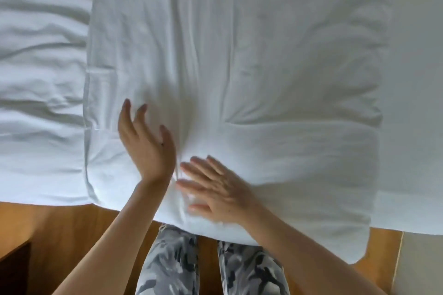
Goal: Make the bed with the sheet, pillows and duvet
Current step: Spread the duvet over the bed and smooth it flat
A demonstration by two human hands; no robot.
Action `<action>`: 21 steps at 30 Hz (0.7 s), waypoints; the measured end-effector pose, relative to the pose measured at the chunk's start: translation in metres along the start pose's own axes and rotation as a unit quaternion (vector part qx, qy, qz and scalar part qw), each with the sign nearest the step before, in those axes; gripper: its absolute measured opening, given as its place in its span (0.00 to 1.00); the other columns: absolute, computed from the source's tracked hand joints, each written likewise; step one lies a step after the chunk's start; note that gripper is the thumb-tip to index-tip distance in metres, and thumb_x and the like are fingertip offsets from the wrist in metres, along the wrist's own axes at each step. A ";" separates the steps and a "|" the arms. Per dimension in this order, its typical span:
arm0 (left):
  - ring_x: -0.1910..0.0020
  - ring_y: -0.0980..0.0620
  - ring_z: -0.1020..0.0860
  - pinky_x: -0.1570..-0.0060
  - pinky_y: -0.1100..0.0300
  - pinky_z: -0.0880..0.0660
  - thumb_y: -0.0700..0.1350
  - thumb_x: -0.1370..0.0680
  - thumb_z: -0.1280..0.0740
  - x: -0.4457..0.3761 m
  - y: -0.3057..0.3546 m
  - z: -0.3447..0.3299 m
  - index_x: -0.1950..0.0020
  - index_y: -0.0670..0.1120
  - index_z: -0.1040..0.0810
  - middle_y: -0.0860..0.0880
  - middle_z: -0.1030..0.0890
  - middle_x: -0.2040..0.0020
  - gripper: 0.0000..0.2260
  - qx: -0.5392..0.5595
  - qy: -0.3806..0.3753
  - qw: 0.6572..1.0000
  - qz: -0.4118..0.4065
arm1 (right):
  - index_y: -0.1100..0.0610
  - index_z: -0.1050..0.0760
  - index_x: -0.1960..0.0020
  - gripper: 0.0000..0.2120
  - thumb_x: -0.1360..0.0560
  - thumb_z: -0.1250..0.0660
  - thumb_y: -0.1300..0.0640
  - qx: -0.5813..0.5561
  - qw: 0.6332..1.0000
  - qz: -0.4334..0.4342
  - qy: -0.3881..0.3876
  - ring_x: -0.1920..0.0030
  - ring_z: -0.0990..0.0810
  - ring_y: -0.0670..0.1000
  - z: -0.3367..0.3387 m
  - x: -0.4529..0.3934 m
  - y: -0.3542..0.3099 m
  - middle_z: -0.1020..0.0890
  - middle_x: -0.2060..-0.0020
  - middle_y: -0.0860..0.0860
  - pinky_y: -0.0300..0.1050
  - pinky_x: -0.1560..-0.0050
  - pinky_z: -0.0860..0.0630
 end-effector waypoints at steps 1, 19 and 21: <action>0.29 0.37 0.38 0.30 0.44 0.40 0.39 0.24 0.37 -0.013 0.027 -0.018 0.33 0.38 0.31 0.33 0.34 0.29 0.20 0.007 -0.035 0.997 -0.069 | 0.48 0.36 0.26 0.27 0.21 0.44 0.38 -0.005 0.998 0.052 -0.043 0.23 0.47 0.55 -0.012 0.001 -0.020 0.40 0.24 0.52 0.56 0.24 0.51; 0.23 0.39 0.48 0.25 0.46 0.53 0.54 0.17 0.53 0.023 -0.108 0.008 0.21 0.44 0.46 0.40 0.46 0.21 0.26 -0.200 -0.163 0.964 0.071 | 0.59 0.40 0.24 0.28 0.20 0.43 0.47 0.077 0.911 -0.364 0.177 0.25 0.43 0.64 0.103 -0.052 0.164 0.41 0.25 0.64 0.62 0.27 0.45; 0.23 0.40 0.48 0.25 0.47 0.54 0.54 0.17 0.54 0.043 -0.124 0.022 0.21 0.45 0.46 0.40 0.46 0.21 0.25 -0.194 -0.153 0.963 0.103 | 0.59 0.38 0.25 0.29 0.21 0.44 0.45 0.096 0.918 -0.350 0.162 0.25 0.42 0.64 0.077 -0.079 0.143 0.40 0.26 0.65 0.63 0.27 0.45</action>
Point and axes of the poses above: each hand's wrist, its own x-axis away from the middle knuckle, its own z-axis out of the back of the hand, y = z × x, the point moved 4 cm from there along -x, towards the middle knuckle
